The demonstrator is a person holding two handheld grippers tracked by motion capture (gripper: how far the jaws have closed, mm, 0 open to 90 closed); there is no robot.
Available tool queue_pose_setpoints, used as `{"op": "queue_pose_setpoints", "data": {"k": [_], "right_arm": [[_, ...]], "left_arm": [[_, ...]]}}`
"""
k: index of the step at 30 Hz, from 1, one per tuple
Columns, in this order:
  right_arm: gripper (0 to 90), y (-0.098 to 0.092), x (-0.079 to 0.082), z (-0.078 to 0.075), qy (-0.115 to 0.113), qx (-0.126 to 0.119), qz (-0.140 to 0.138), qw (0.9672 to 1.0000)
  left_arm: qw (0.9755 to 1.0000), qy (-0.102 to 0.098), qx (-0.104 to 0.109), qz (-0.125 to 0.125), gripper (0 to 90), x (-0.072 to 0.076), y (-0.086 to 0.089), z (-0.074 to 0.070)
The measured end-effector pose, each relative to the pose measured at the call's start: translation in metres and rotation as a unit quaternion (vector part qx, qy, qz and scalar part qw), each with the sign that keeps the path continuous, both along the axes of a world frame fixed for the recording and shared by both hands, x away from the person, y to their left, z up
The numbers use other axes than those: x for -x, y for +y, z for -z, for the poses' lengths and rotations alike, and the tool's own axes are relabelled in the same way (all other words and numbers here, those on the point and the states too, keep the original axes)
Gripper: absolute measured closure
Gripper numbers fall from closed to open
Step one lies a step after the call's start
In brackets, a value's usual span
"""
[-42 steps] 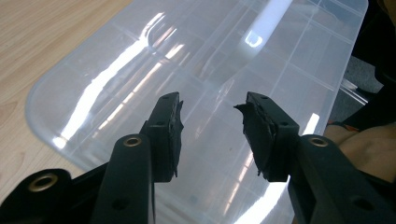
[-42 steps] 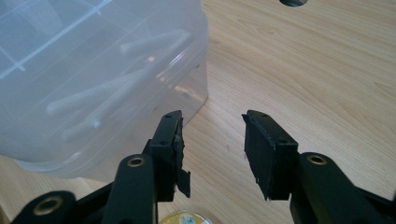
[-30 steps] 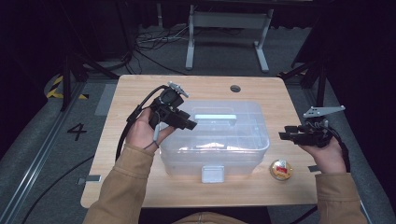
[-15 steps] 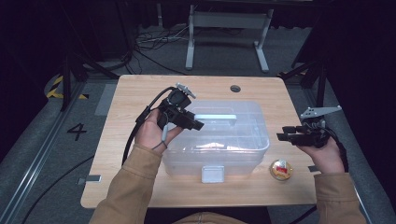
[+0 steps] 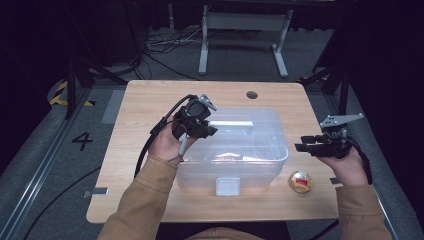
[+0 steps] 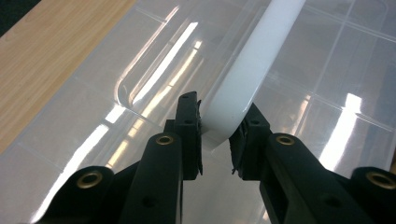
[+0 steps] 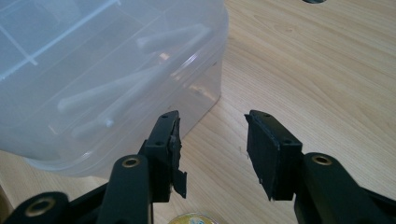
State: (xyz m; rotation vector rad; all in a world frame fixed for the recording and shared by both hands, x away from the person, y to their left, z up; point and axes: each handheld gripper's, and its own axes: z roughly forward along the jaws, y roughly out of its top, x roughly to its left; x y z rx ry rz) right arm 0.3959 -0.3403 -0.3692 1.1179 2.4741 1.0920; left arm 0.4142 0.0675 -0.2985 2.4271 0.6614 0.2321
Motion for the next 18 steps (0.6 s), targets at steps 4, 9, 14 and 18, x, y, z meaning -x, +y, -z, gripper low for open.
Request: {"op": "queue_pose_setpoints", "data": {"k": [4,9,14,18], "right_arm": [[56.2,0.0,0.0,0.0,-0.001,-0.006,-0.003,1.0],[60.0,0.0,0.001,0.0,0.001,-0.014,-0.014,0.9998],[60.6,0.0,0.002,-0.002,0.002,-0.021,-0.023,0.9995],[62.3,0.0,0.004,-0.004,-0.003,-0.03,-0.034,0.999]], "left_arm": [[0.9999,0.012,0.003,0.0,75.6,-0.004,0.0,-0.001],[0.9998,0.018,0.01,-0.004,75.8,-0.008,0.002,-0.005],[0.9993,0.033,0.015,-0.01,75.9,-0.015,0.002,-0.011],[0.9988,0.046,0.015,-0.013,75.9,-0.021,0.002,-0.015]]}}
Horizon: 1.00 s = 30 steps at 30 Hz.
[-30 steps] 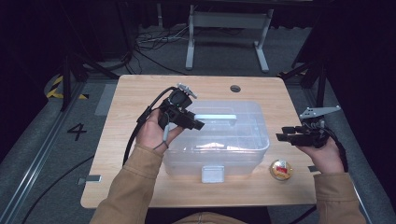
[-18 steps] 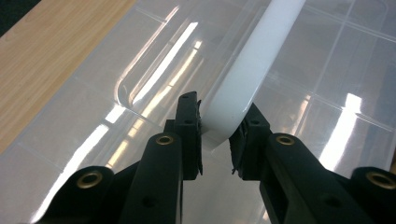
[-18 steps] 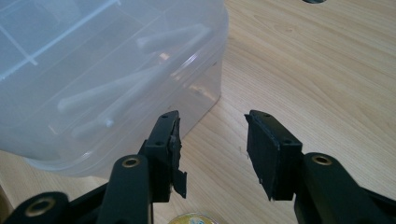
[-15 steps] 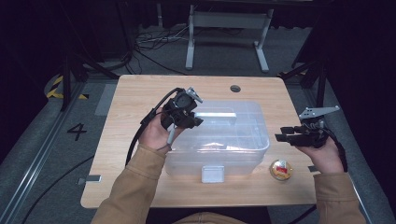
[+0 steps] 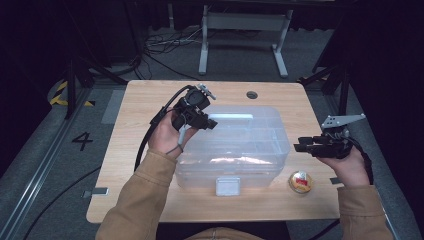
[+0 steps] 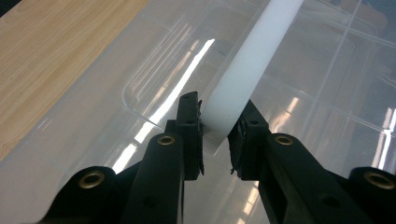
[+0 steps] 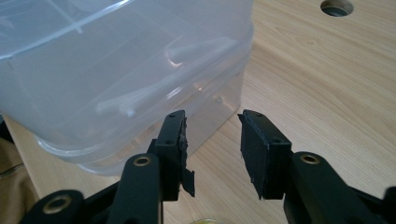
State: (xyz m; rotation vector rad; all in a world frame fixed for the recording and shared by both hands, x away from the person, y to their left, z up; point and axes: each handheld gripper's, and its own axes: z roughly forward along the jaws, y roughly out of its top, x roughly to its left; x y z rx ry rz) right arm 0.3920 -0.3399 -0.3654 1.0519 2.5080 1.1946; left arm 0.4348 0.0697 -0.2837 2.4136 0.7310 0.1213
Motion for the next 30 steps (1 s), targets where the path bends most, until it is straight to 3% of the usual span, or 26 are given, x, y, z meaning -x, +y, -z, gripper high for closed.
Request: {"op": "queue_pose_setpoints", "data": {"k": [7,12,24,30], "right_arm": [[71.6,0.002,0.002,-0.001,0.01,-0.002,-0.03,0.9995],[75.3,0.004,0.003,-0.001,0.012,-0.004,-0.045,0.9989],[77.6,0.012,0.012,0.002,0.012,-0.001,-0.079,0.9968],[78.9,0.021,0.018,0.002,0.013,0.0,-0.109,0.994]], "left_arm": [[0.9998,0.017,0.003,-0.005,75.9,-0.008,0.0,-0.006],[0.9998,0.018,0.001,-0.009,75.9,-0.012,0.0,-0.01],[0.9995,0.028,-0.001,-0.011,75.8,-0.022,0.0,-0.018],[0.9992,0.038,0.001,-0.015,75.7,-0.03,0.0,-0.021]]}}
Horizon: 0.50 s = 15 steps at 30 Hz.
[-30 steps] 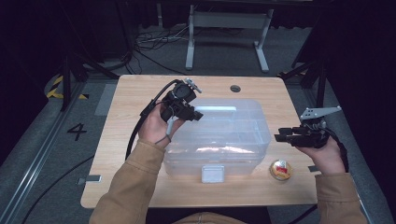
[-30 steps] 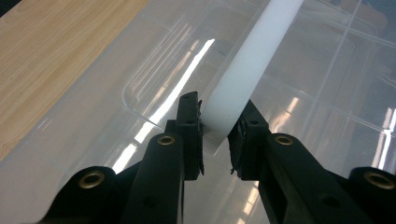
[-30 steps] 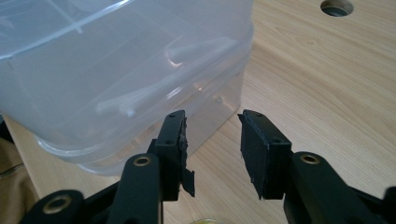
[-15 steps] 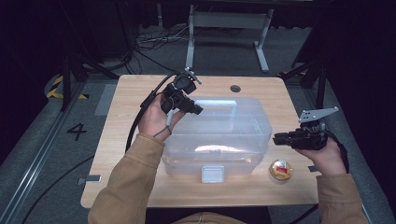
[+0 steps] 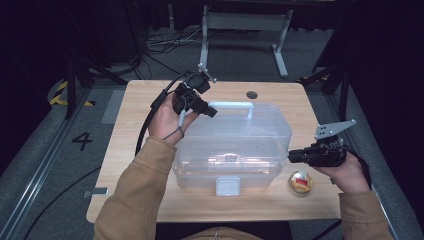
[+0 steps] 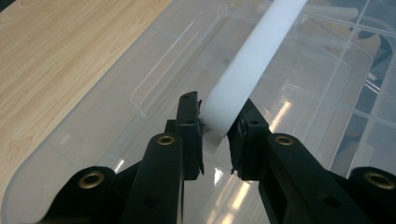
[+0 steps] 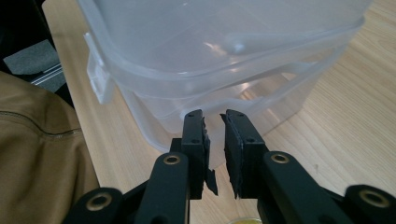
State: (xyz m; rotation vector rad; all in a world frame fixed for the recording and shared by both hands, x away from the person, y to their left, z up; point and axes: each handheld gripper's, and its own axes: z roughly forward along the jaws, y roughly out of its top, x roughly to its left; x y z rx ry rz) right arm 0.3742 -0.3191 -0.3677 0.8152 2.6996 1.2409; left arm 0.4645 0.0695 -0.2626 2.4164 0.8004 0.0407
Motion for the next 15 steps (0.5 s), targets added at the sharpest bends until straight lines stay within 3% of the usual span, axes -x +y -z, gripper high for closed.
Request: {"op": "queue_pose_setpoints", "data": {"k": [7,15], "right_arm": [[82.4,0.0083,0.005,-0.0012,-0.01,-0.015,-0.019,0.9997],[85.3,0.0101,0.0052,-0.0024,-0.02,-0.024,-0.018,0.9993]], "left_arm": [[0.9999,0.011,0.0,0.0,75.6,-0.0055,0.0007,-0.0024],[1.0,0.008,-0.003,0.0,75.5,-0.0032,-0.0001,-0.0028]]}}
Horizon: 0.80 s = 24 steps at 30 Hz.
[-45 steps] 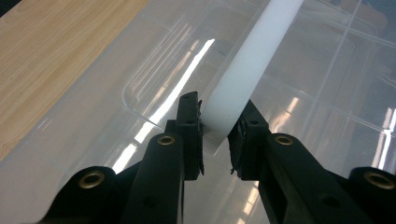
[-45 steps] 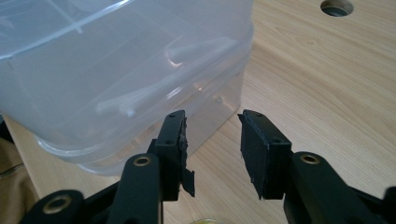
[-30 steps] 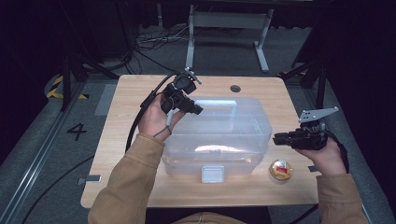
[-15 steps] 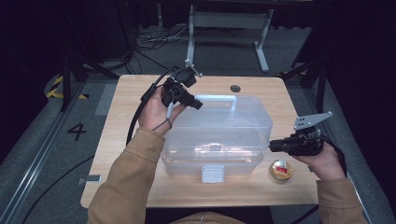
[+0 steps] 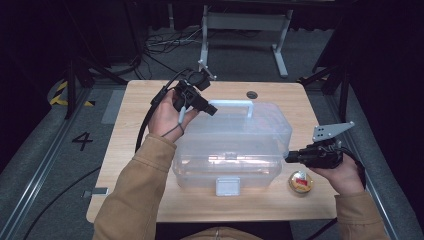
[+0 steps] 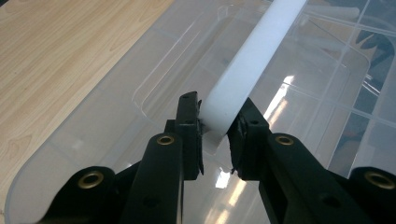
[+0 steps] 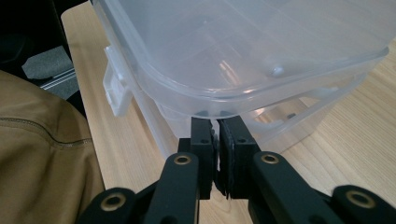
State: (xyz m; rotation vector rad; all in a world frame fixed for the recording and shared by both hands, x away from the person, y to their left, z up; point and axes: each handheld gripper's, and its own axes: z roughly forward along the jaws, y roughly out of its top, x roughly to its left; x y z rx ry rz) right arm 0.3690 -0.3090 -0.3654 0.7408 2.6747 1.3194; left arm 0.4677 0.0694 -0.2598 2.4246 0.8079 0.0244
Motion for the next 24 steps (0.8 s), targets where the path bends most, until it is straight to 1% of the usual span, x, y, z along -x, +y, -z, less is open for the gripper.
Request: {"op": "queue_pose_setpoints", "data": {"k": [5,10,11,12,13,14,15,16,18,21,24], "right_arm": [[89.5,-0.001,0.0,0.0,-0.003,-0.003,0.004,1.0],[90.0,-0.003,-0.001,0.0,0.006,-0.018,0.008,0.9998],[90.0,-0.003,-0.001,0.0,0.008,-0.02,0.006,0.9997],[90.0,-0.003,-0.001,0.0,0.008,-0.023,0.005,0.9997],[90.0,-0.002,-0.001,-0.001,0.007,-0.032,0.003,0.9995],[90.0,-0.002,0.0,-0.002,0.007,-0.037,0.0,0.9993],[90.0,-0.001,0.0,-0.002,0.003,-0.036,-0.002,0.9993],[90.0,-0.001,0.0,-0.002,0.003,-0.036,-0.002,0.9993],[90.0,0.0,0.0,-0.002,0.002,-0.032,-0.002,0.9995],[90.0,0.001,-0.001,-0.002,-0.001,-0.03,0.0,0.9995],[90.0,0.001,-0.002,-0.004,-0.007,-0.034,0.005,0.9994]], "left_arm": [[1.0,-0.002,0.002,-0.002,75.3,0.001,0.001,-0.001],[1.0,-0.003,0.008,-0.004,74.9,0.0,0.003,-0.001],[0.9999,-0.004,0.012,-0.004,73.6,0.001,0.004,-0.002],[0.9997,-0.01,0.024,-0.006,69.7,0.002,0.006,-0.005],[0.9993,-0.015,0.033,-0.009,64.2,0.004,0.008,-0.007],[0.9993,-0.015,0.033,-0.009,59.9,0.004,0.008,-0.007],[0.9983,-0.028,0.048,-0.015,56.8,0.009,0.013,-0.012],[0.9983,-0.028,0.048,-0.015,55.4,0.009,0.013,-0.012],[0.9972,-0.041,0.06,-0.02,54.6,0.014,0.02,-0.019],[0.996,-0.053,0.069,-0.022,53.3,0.022,0.028,-0.028],[0.9953,-0.057,0.077,-0.016,54.8,0.029,0.033,-0.034]]}}
